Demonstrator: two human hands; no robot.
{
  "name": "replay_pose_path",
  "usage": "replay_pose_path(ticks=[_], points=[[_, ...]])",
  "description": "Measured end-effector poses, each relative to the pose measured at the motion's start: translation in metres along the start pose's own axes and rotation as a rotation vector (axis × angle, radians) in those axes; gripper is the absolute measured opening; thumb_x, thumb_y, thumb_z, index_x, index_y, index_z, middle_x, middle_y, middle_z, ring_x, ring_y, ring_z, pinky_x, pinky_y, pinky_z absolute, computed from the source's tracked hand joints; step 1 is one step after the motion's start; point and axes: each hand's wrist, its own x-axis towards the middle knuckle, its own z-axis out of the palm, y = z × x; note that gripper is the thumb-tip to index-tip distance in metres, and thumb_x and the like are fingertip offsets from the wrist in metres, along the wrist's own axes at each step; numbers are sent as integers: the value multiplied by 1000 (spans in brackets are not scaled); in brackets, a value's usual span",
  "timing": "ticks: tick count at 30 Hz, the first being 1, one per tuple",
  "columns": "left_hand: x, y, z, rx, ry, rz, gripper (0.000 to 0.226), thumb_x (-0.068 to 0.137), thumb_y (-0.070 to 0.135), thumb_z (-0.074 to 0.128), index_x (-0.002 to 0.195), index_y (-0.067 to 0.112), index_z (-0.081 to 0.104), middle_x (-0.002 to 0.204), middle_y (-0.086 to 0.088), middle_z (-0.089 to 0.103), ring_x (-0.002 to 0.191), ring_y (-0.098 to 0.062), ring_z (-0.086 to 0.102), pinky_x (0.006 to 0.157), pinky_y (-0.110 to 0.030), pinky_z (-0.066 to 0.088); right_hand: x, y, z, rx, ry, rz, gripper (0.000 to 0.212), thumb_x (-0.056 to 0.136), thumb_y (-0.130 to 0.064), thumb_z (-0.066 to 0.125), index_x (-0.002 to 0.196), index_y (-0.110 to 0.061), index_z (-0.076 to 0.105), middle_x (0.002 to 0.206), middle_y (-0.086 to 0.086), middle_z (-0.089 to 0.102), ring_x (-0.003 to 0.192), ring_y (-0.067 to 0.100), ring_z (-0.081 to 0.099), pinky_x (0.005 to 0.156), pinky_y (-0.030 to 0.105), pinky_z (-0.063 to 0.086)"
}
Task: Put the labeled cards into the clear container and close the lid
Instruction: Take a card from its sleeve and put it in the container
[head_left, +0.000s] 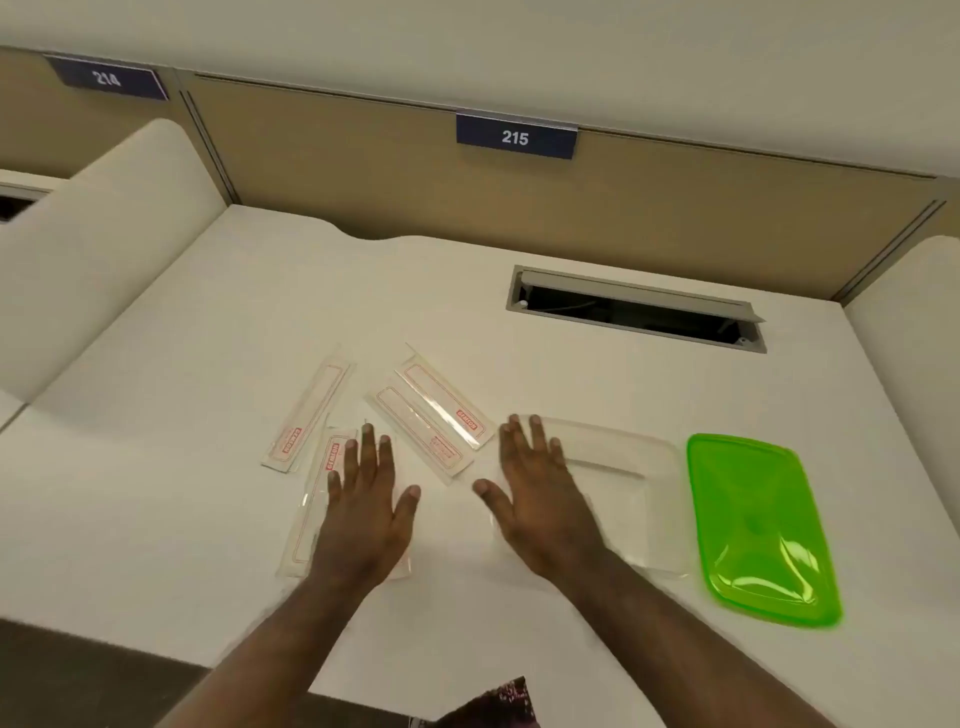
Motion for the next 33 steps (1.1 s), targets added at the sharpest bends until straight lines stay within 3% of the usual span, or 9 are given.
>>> replay_pose_path(ticks=[5,7,10,14,16,19,27,30,33], points=[[-7,-25,-7,-483,-110,-358,59,104,30,31,154,27,1,164,4,-7,149,-15,-10,121,-48,5,17,-62,35,101,-168,-126,70,97,-52,30,152,-16,6,162,3,7,149,22,-3,114,35,-5],[-13,-25,-9,-716,-123,-488,53,103,31,33,153,30,16,162,6,11,149,-18,11,119,-48,17,17,-79,52,120,-315,-45,65,97,-44,41,151,-19,13,157,6,28,145,32,23,115,46,20],[-19,-23,-10,-965,-143,-640,43,103,31,35,145,27,39,143,6,41,132,-16,37,108,-39,30,16,-97,73,90,-481,65,64,94,-44,48,147,-18,24,140,9,53,119,32,56,92,45,49],[-22,-23,-9,-1101,-213,-725,24,102,32,36,116,39,54,114,16,58,106,-9,52,92,-37,44,16,-106,89,165,-497,117,47,92,-42,53,132,-18,48,127,6,63,106,31,64,85,43,54],[-23,-22,-10,-1151,-213,-747,25,102,32,39,126,32,49,118,4,60,107,-15,54,86,-38,51,19,-107,92,202,-502,140,41,93,-36,54,129,-19,52,125,5,65,105,30,65,87,43,55],[-20,-20,-12,-1163,-225,-775,38,102,31,41,138,21,47,132,-7,57,119,-26,53,96,-46,49,25,-103,93,245,-506,191,40,92,-30,58,129,-17,53,127,5,63,106,30,64,89,42,54],[-14,-16,-16,-921,-159,-548,44,100,15,47,141,31,44,153,0,37,135,-27,41,106,-50,42,29,-88,59,506,-418,293,42,90,-37,49,128,-22,54,139,-1,55,112,27,62,89,36,55],[-4,-14,-21,-719,-95,-435,58,95,5,51,141,38,41,156,4,31,139,-24,37,106,-53,42,32,-78,23,733,-392,309,39,87,-34,46,119,-17,61,114,3,68,92,22,69,78,33,59],[12,-12,-31,-534,-13,-311,66,90,0,56,142,37,40,158,4,29,146,-21,23,111,-54,34,34,-63,-13,895,-372,325,29,88,-20,48,110,-11,66,77,-3,71,66,14,69,60,22,49]])
